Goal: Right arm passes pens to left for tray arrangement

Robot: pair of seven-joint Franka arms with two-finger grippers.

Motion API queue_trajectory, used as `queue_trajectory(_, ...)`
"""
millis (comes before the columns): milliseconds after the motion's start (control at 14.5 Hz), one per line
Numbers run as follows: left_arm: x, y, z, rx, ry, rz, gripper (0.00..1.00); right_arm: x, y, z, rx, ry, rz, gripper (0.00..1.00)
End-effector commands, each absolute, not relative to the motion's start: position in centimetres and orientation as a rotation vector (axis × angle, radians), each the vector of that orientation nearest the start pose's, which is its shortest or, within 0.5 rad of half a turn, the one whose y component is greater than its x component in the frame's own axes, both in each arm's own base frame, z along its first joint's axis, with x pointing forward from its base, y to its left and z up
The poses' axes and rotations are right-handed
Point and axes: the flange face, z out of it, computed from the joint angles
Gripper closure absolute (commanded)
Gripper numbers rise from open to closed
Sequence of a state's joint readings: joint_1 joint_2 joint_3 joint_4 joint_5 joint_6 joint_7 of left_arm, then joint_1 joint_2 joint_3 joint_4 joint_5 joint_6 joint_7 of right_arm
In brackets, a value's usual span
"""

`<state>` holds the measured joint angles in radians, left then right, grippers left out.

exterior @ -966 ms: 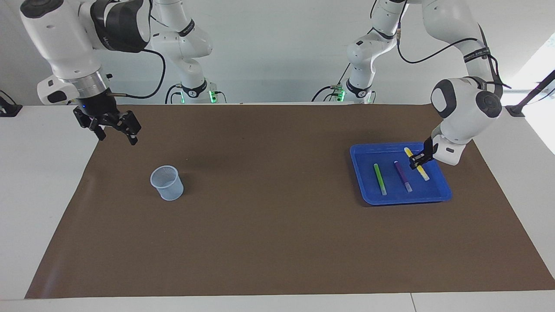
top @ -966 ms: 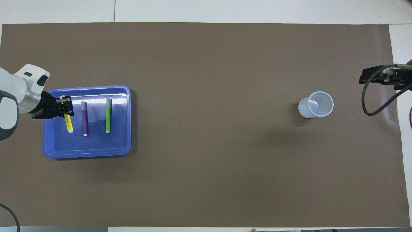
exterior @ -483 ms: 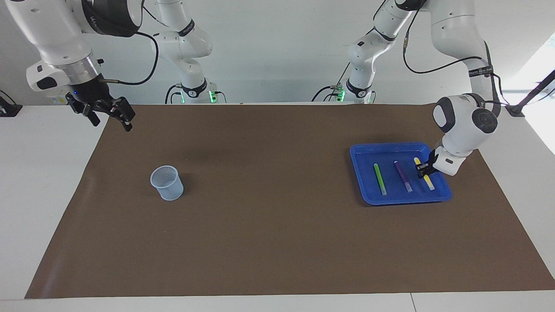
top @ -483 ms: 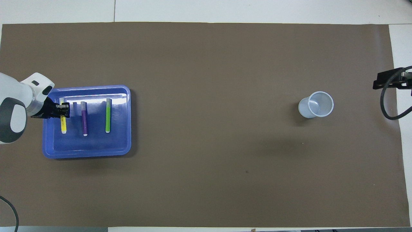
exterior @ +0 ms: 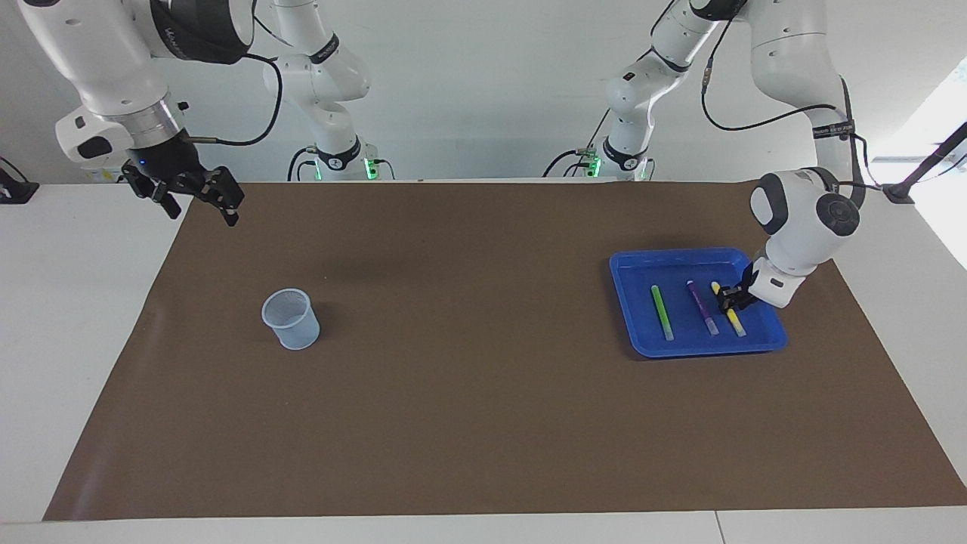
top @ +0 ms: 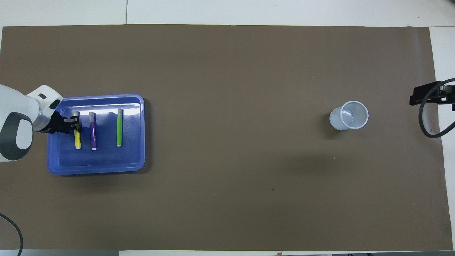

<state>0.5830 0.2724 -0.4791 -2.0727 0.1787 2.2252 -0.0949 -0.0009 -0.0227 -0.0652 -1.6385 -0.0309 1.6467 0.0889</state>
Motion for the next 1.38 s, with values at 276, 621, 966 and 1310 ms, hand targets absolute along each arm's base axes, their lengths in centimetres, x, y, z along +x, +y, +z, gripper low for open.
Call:
queue_trajectory(276, 56.8, 7.4, 30.6, -3.110, -0.121, 0.113, 0.00, 55.3, -2.9, 61.5, -3.179, 0.190, -0.040, 0.00)
queue_trajectory(621, 58.1, 7.1, 33.8, -3.094, -0.124, 0.121, 0.00, 55.2, -2.5, 61.3, -3.174, 0.173, -0.021, 0.00)
queue_trajectory(966, 59.4, 3.1, 38.0, -3.079, -0.043, 0.091, 0.00, 55.0, -2.7, 61.4, -3.172, 0.166, -0.005, 0.00)
queue_trajectory(1310, 59.3, 1.7, 39.0, -3.073, -0.007, 0.070, 0.00, 54.1, -3.0, 63.2, -3.157, 0.130, 0.087, 0.00)
